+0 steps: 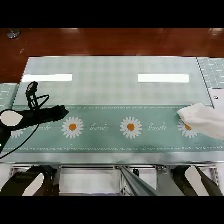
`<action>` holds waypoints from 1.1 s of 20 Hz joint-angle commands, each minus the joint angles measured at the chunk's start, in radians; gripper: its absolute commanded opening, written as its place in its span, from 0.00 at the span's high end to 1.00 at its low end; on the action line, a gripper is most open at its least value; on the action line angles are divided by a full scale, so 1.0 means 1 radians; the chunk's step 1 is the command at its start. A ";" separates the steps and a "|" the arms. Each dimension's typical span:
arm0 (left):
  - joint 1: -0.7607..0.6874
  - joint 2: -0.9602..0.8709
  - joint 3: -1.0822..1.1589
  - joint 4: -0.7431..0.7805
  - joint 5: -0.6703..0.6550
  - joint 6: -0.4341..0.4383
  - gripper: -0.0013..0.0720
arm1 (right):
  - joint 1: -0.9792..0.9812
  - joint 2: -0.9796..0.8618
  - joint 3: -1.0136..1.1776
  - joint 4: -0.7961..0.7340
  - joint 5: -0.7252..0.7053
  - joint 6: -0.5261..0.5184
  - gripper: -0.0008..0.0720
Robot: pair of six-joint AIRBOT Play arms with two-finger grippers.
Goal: Fold the shirts.
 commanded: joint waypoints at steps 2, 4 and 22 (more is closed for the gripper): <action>0.000 0.000 0.000 0.000 0.005 0.008 0.94 | -0.220 0.258 -0.397 -0.157 -0.098 0.067 0.96; 0.000 -0.001 0.000 0.001 0.003 0.029 0.94 | -0.241 0.286 -0.483 -0.150 -0.137 0.085 0.22; -0.203 -0.451 0.701 0.311 -0.178 -0.075 0.94 | 1.036 -0.548 0.099 -0.013 -0.673 0.041 0.97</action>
